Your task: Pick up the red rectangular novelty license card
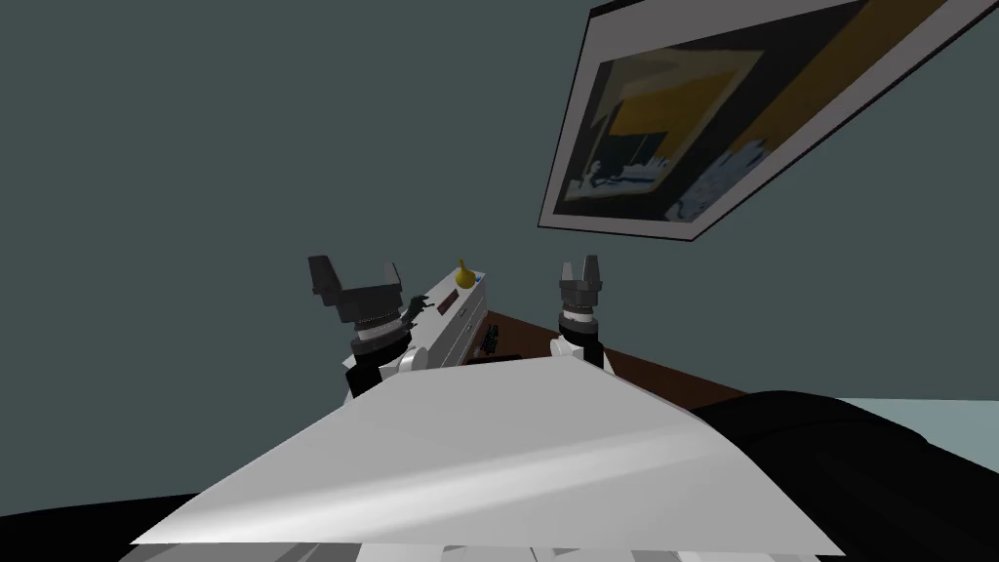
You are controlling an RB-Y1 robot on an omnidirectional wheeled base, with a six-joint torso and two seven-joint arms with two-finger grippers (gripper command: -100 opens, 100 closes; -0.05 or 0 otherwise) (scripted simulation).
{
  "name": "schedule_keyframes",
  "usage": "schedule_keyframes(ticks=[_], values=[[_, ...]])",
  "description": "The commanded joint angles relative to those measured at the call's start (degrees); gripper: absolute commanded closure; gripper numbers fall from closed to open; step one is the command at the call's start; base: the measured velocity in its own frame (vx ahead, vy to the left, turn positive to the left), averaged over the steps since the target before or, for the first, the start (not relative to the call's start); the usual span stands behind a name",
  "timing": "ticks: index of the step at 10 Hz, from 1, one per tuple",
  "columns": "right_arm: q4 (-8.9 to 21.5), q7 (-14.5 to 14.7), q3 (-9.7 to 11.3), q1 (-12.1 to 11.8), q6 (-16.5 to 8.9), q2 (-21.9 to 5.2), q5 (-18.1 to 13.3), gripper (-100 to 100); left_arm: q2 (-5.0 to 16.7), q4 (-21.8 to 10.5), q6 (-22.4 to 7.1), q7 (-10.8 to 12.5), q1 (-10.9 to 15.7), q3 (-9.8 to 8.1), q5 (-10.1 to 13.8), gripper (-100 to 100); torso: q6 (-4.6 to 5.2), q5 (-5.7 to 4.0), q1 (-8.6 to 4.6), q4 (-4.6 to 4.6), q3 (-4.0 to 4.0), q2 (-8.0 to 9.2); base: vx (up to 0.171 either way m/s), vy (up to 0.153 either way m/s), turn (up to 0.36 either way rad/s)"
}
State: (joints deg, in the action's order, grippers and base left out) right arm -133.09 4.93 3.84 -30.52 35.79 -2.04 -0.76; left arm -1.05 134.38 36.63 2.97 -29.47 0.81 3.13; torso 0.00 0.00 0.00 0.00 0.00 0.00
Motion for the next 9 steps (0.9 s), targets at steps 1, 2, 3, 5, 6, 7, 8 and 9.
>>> schedule_keyframes(ticks=[1, 2, 3, 5, 6, 7, 8, 9], values=[[0.0, 0.0, 0.0, 0.0, 0.0, 0.0, 0.0, 0, 1.7, -0.4, -1.4, 0.2, 0.7, -0.25, 0.0, -100, 0.0, 0.0, 0.0, 0.0, 0.0, 0.0, 0.014, -0.012, 0.039], [0.0, 0.0, 0.0, 0.0, 0.0, 0.0, 0.0, 0, 3.0, -0.8, -2.7, 0.4, 1.3, -0.5, 0.0, -100, 0.0, 0.0, -0.03, -0.01, -0.02, -0.04, 0.04, -0.034, 0.074], [0.0, 0.0, 0.0, 0.0, 0.0, 0.0, 0.0, 0, 4.2, -1.4, -4.5, 0.7, 2.2, -0.83, 0.0, -100, -0.01, -0.02, -0.1, -0.03, -0.07, -0.13, 0.055, -0.047, 0.084], [0.0, 0.0, 0.0, 0.0, 0.0, 0.0, 0.0, 0, 5.3, -2.0, -6.8, 1.1, 3.3, -1.23, 0.0, -100, -0.01, -0.03, -0.16, -0.06, -0.14, -0.24, 0.053, -0.046, 0.053], [0.0, 0.0, 0.0, 0.0, 0.0, 0.0, 0.0, 0, 6.2, -2.9, -8.8, 1.5, 4.5, -1.7, 0.1, -100, 0.0, -0.04, -0.16, -0.05, -0.12, -0.21, 0.043, -0.039, 0.068], [0.0, 0.0, 0.0, 0.0, 0.0, 0.0, 0.0, 0, 6.2, -2.9, -9.4, 1.5, 4.5, -1.7, 0.1, -100, 0.0, -0.03, -0.15, -0.05, -0.12, -0.2, 0.034, -0.032, 0.036], [0.0, 0.0, 0.0, 0.0, 0.0, 0.0, 0.0, 0, 7.0, -3.8, -11.6, 2.0, 5.9, -2.22, 0.1, -100, 0.0, -0.03, -0.12, -0.04, -0.1, -0.16, 0.049, -0.033, 0.072], [0.0, 0.0, 0.0, 0.0, 0.0, 0.0, 0.0, 0, 7.0, -3.8, -12.3, 2.0, 5.9, -2.22, 0.1, -100, 0.0, -0.03, -0.12, -0.05, -0.12, -0.21, 0.048, -0.036, 0.046]])
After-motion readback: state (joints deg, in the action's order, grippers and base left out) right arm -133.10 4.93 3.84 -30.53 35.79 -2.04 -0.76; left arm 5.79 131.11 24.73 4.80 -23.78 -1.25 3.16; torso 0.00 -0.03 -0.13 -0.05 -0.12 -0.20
